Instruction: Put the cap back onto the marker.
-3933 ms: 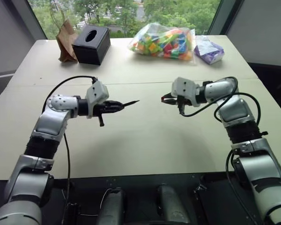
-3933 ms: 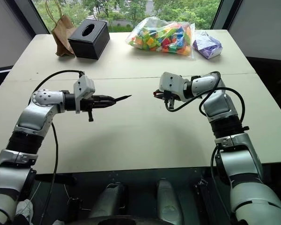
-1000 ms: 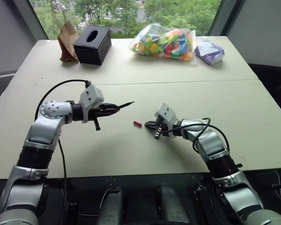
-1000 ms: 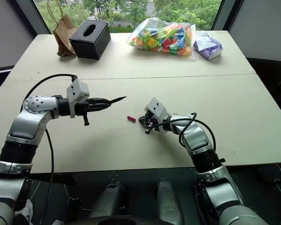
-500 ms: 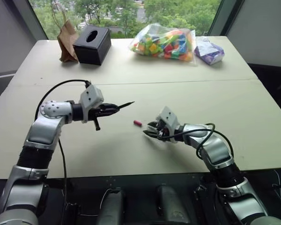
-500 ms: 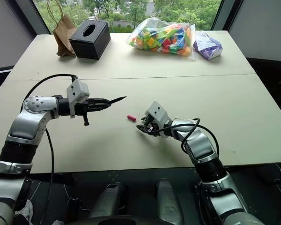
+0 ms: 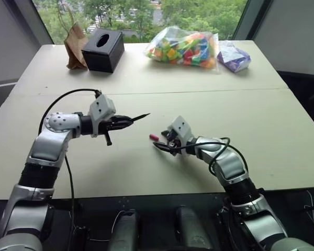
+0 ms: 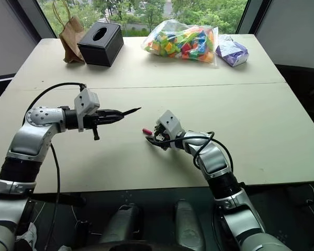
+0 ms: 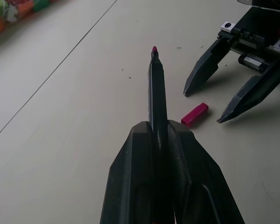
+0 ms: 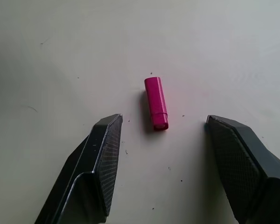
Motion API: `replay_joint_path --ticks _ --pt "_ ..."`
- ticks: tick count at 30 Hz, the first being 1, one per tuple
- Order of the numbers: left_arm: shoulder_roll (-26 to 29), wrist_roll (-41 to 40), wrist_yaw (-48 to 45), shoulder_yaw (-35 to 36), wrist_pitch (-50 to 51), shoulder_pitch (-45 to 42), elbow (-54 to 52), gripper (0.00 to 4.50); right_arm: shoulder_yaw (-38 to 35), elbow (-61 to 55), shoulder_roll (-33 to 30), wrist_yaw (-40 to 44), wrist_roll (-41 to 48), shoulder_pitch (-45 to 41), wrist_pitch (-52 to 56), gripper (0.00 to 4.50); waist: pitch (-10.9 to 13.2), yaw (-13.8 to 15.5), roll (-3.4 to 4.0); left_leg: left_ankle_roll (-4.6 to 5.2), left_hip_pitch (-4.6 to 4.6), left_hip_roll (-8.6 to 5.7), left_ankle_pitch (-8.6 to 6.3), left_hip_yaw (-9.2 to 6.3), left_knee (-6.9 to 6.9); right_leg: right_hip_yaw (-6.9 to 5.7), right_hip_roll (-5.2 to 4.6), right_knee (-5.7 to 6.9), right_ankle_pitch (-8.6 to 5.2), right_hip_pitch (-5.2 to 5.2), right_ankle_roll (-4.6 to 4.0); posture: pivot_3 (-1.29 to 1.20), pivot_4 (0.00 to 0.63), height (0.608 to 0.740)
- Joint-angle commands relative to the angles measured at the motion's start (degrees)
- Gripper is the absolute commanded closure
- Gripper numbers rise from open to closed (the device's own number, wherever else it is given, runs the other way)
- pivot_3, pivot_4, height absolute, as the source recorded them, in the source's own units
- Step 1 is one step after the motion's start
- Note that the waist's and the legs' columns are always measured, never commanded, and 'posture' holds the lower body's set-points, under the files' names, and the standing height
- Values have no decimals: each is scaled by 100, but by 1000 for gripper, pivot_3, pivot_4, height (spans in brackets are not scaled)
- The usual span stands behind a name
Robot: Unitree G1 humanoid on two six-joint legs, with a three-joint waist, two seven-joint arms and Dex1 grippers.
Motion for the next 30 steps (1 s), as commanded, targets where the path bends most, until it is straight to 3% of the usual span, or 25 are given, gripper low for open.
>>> replay_joint_path --ticks 1,20,23,27,30 --pt "109 -44 24 115 25 -4 -233 4500 95 122 137 -72 -55 -90 -196 1544 0 -7 0 0 1 0 0 0 0 0 0 0 0 0 0 0 150 740" --pt "182 -65 67 157 63 47 -259 4500 513 494 455 -178 -507 -18 -760 1544 -1 -16 -1 0 9 10 0 1 0 2 5 5 0 0 0 0 150 740" --pt "191 -66 65 157 68 56 -267 4500 521 559 484 -195 -529 -1 -819 2410 -2 -17 -2 0 11 12 0 1 0 2 6 6 0 0 -1 0 150 740" --pt "198 -67 59 154 81 56 -271 4500 512 610 488 -188 -555 26 -868 4449 -2 -15 -2 0 11 13 0 0 0 3 8 6 0 0 -1 0 150 740" --pt "204 -64 51 151 77 52 -258 4500 494 630 460 -182 -582 38 -891 4449 -2 -14 -2 0 11 13 0 0 0 3 8 6 0 1 -1 0 150 740"
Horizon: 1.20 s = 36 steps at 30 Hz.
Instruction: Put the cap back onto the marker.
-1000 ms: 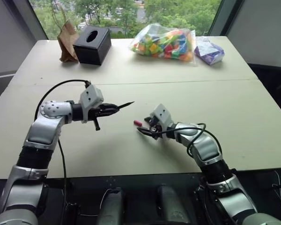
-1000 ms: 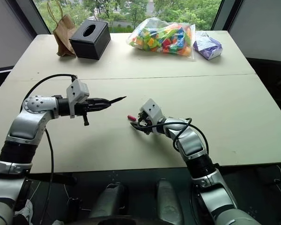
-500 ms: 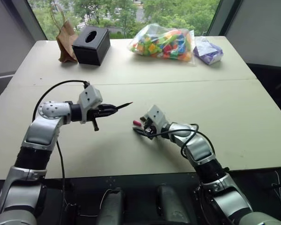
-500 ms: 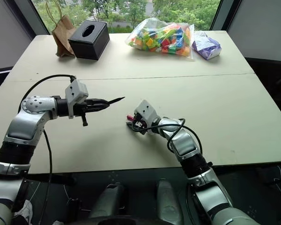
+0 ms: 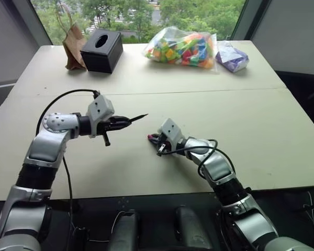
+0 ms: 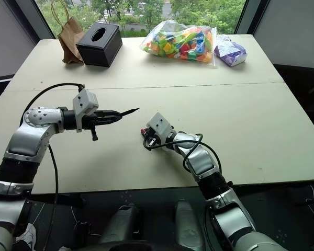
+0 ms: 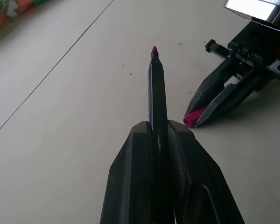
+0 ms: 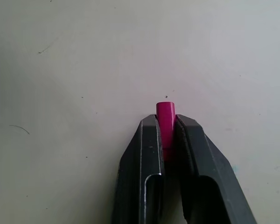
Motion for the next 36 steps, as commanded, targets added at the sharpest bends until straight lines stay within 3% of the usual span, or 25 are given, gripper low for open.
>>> replay_joint_path --ticks 1,5,12,16,36 --pt "101 -58 3 143 -26 -4 -192 4500 102 75 1 54 -30 92 26 4449 0 -1 0 0 0 0 0 0 0 0 0 0 0 0 0 0 150 740" --pt "104 -54 -60 98 -49 -5 -176 4500 91 -166 -310 241 -112 73 30 4449 0 5 0 0 0 0 0 0 0 0 0 0 0 0 0 0 150 740" --pt "196 79 -472 -125 -344 -37 2 4500 -115 -1096 -2346 1677 -205 -494 -428 4449 1 91 1 0 -4 -19 0 4 7 -2 -14 -7 0 10 1 0 150 740" --pt "142 196 -647 -292 -602 -142 183 4500 -272 -1333 -2914 2164 -86 -721 -491 4449 1 87 1 1 -4 -10 -1 7 3 -4 -4 -9 -1 8 0 0 150 740" --pt "-157 142 -822 -436 -603 -442 268 4500 -43 -1631 -2367 2105 -155 -1006 -303 4449 1 51 0 3 -7 -3 -2 5 5 -4 -4 -9 -1 8 0 0 150 740"
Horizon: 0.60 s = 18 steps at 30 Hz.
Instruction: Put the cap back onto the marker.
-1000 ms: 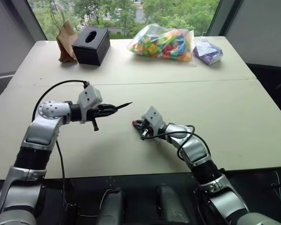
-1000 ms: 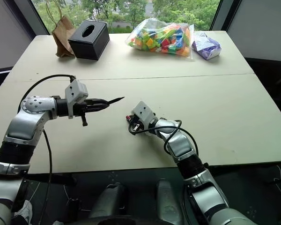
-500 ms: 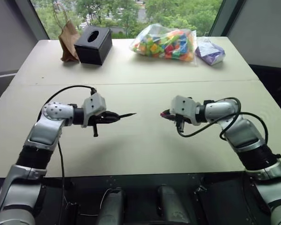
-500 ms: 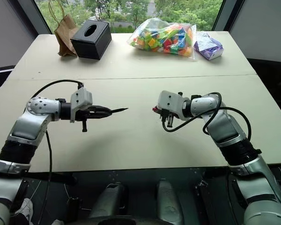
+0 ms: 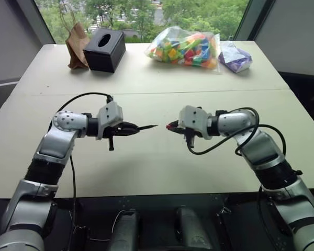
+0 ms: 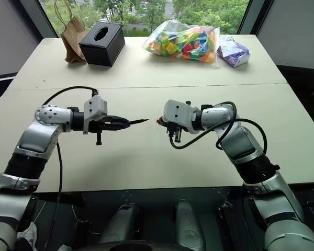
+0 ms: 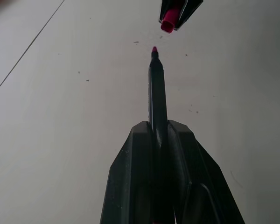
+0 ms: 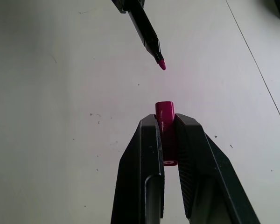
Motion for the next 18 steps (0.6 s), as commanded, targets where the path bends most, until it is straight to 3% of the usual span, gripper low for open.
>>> replay_joint_path --ticks 1,18 --pt "-8 -44 -14 34 11 -131 -158 4500 0 -154 57 -33 -9 -115 -57 4449 0 0 0 0 0 0 0 0 0 0 0 0 0 0 0 0 150 740" --pt "-43 -59 -7 34 31 -104 -259 4500 -1 -3 210 -51 -24 -259 -108 4449 0 -1 0 0 0 0 0 -1 0 0 0 0 0 0 0 0 150 740"
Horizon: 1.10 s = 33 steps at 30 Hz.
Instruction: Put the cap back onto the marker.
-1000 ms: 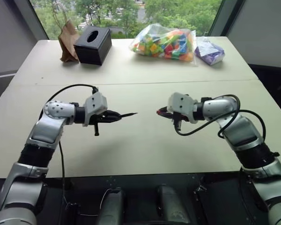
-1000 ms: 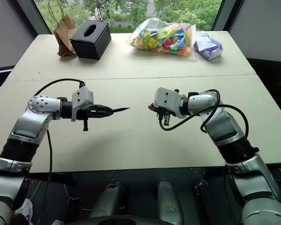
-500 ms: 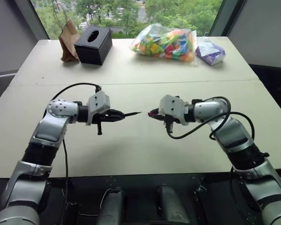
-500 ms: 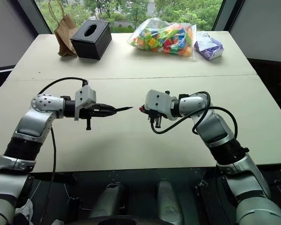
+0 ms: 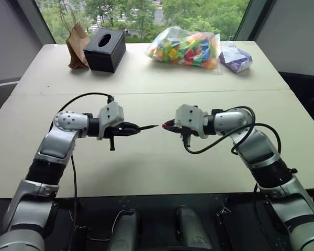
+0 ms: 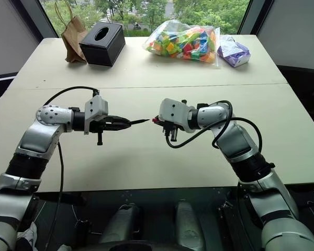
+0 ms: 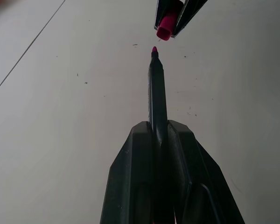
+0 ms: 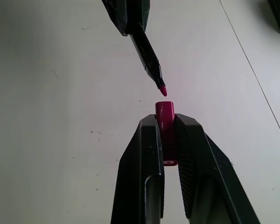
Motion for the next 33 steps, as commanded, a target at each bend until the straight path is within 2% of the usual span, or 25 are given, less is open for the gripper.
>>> replay_joint_path --ticks 1,17,33 --pt "1 -59 -6 33 21 -101 -253 4500 -39 -61 39 -48 -14 -140 -90 4449 0 0 0 0 0 0 0 0 0 0 0 0 0 0 0 0 150 740" --pt "-31 -105 27 46 159 -7 -452 4500 -13 51 147 -40 -41 -241 -111 4449 0 -2 0 0 0 0 0 0 0 0 0 0 0 0 0 0 150 740" --pt "-39 -86 -117 -50 84 -86 -412 4500 130 -92 129 435 108 -311 -162 4449 0 -3 0 0 0 0 0 0 0 0 0 0 0 0 0 0 150 740"
